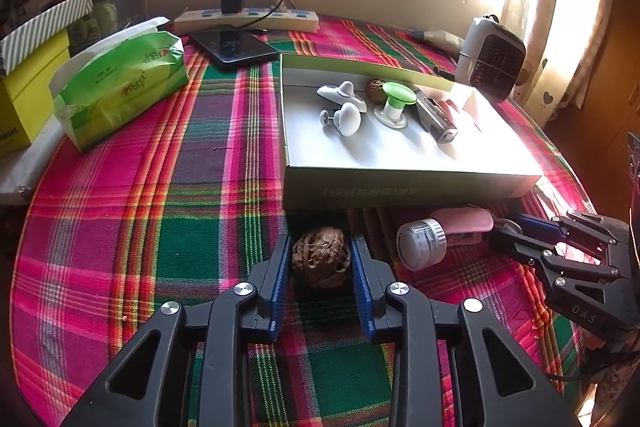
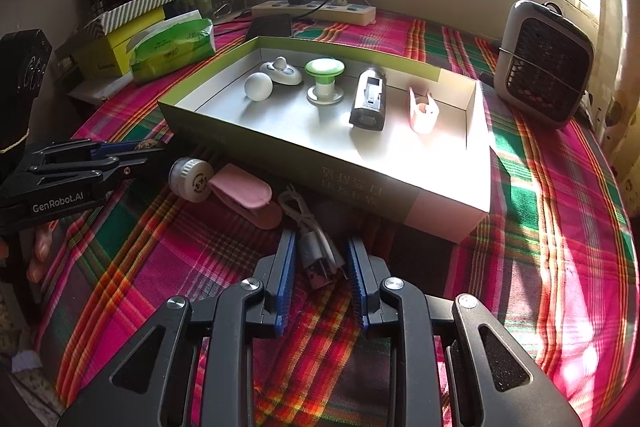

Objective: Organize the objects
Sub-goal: 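Close the left gripper on the walnut while the right gripper closes on the white cable, then carry the walnut over the white box while the right gripper carries the cable there, then open the left gripper to drop the walnut while the right gripper releases the cable, then withdraw both grippers from the box toward the white jar and pink rubber item, then close the left gripper on the white round jar while the right gripper grasps the pink item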

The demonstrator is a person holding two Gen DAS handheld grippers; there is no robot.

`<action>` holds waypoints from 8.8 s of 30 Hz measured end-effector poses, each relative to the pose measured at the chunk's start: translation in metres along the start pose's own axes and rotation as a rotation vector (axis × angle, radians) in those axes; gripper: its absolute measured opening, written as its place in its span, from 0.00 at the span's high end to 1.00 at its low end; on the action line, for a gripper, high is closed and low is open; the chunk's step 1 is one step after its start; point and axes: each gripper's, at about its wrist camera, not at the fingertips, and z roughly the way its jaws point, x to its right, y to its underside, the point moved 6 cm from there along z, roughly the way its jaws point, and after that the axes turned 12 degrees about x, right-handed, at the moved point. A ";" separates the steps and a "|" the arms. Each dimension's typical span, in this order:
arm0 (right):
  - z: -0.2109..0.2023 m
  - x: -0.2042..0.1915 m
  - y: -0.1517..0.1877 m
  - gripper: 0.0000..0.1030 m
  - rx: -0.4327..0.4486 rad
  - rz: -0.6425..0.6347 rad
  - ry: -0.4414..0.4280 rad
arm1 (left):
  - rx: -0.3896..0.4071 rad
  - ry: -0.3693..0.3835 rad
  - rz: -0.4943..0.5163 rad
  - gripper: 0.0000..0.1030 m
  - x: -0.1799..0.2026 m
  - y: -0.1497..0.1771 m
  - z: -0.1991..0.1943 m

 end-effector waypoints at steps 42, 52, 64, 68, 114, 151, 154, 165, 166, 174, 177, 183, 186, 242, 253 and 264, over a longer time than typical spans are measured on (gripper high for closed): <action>-0.027 0.024 -0.017 0.75 0.083 0.112 0.006 | 0.056 0.064 0.039 0.74 0.030 -0.038 -0.011; -0.021 0.041 -0.028 0.75 0.084 0.137 0.042 | 0.047 0.081 0.045 0.74 0.038 -0.052 0.004; -0.005 0.055 -0.045 0.75 0.073 0.140 0.085 | 0.023 0.109 0.060 0.74 0.051 -0.066 0.029; 0.001 0.060 -0.049 0.75 0.067 0.157 0.106 | 0.013 0.111 0.063 0.74 0.054 -0.070 0.038; 0.060 0.068 -0.059 0.75 -0.041 0.171 0.162 | -0.098 0.080 0.099 0.74 0.059 -0.070 0.098; 0.054 0.065 -0.060 0.74 0.000 0.194 0.167 | -0.071 0.078 0.116 0.68 0.061 -0.073 0.088; 0.050 0.063 -0.060 0.74 0.005 0.191 0.168 | -0.067 0.075 0.115 0.68 0.061 -0.072 0.084; 0.033 0.055 -0.058 0.62 0.042 0.191 0.167 | -0.033 0.074 0.105 0.68 0.058 -0.071 0.062; 0.030 0.054 -0.058 0.61 0.045 0.189 0.168 | -0.030 0.072 0.104 0.68 0.058 -0.070 0.060; 0.018 0.048 -0.056 0.61 0.067 0.186 0.167 | -0.008 0.072 0.112 0.68 0.060 -0.065 0.044; 0.012 0.045 -0.056 0.61 0.082 0.182 0.165 | 0.013 0.064 0.112 0.68 0.059 -0.065 0.036; 0.001 0.036 -0.052 0.61 0.104 0.175 0.159 | 0.033 0.063 0.100 0.68 0.056 -0.059 0.021; -0.004 0.032 -0.048 0.61 0.112 0.174 0.150 | 0.042 0.064 0.082 0.68 0.053 -0.055 0.014; -0.007 -0.009 -0.015 0.61 0.081 0.149 0.071 | -0.047 0.082 0.047 0.65 0.042 0.000 0.012; -0.003 -0.020 -0.015 0.61 0.072 0.131 0.036 | -0.035 0.060 0.028 0.77 0.035 -0.002 0.013; 0.006 -0.033 -0.017 0.61 0.062 0.115 -0.056 | -0.033 0.041 0.007 0.79 0.023 -0.002 0.010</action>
